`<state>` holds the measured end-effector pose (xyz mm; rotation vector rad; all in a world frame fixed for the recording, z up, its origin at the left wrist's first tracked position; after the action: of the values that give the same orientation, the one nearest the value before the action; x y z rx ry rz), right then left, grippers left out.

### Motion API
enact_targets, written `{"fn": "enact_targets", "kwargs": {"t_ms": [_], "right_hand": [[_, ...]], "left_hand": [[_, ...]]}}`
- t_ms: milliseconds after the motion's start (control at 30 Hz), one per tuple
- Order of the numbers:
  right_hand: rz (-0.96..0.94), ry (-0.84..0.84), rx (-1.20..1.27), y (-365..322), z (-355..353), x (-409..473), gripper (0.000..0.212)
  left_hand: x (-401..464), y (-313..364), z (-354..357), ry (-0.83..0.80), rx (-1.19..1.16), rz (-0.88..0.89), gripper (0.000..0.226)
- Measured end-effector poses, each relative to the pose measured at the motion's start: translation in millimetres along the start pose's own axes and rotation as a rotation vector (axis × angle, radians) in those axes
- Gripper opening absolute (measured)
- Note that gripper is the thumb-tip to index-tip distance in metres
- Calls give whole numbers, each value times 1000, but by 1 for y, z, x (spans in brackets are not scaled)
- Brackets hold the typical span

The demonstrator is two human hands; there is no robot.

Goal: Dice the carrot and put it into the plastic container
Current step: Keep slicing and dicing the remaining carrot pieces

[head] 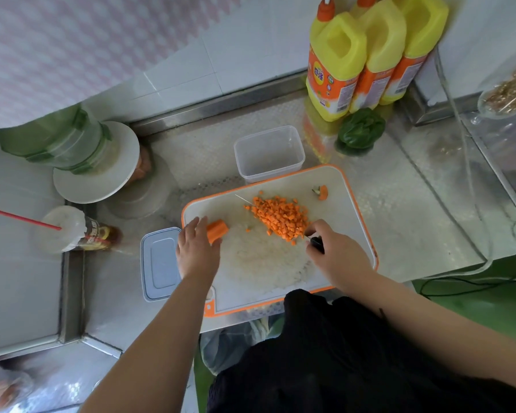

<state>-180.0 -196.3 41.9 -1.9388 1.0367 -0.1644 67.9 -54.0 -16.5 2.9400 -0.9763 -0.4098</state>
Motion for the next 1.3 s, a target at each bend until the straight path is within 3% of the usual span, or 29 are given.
{"fn": "enact_targets", "kwargs": {"t_ms": [100, 267, 367, 600, 867, 933, 1067, 1133, 1233, 1300], "right_hand": [[-23, -11, -7, -2, 6, 0, 17], [-15, -37, -37, 0, 11, -1, 16], [-3, -22, -49, 2, 11, -1, 18], [21, -16, -50, 3, 12, 0, 19], [49, -29, -60, 4, 20, 1, 21], [51, -34, -63, 4, 22, 1, 22], [48, -23, -50, 3, 26, 2, 22], [42, -29, -40, 2, 28, 2, 22], [32, -55, -38, -2, 33, 2, 21], [43, -86, -41, -3, 38, 3, 21]], "left_hand": [[4, -5, 2, -10, 70, 42, 53], [-3, 0, -6, 206, 133, 168, 34], [-3, -1, -1, 256, 192, 227, 33], [0, -1, 4, 214, 173, 146, 38], [10, -1, 1, 109, 161, 104, 27], [6, 1, 4, 96, 122, 125, 23], [-4, -3, 12, 40, -24, 114, 37], [-10, -3, 12, 14, 3, 92, 31], [-30, 12, 16, -41, 79, 172, 20], [-48, 26, 23, -67, 114, 278, 25]]}}
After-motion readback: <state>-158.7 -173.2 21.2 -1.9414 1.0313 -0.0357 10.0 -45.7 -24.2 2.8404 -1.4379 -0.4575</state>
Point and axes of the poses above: each hand's wrist, its own x-axis towards the middle knuckle, its own z-axis out of the palm, y = z × x, the point moved 6 cm from there along x, towards the middle knuckle, and after that the axes turned 11 degrees about x, right-handed, at the moved point
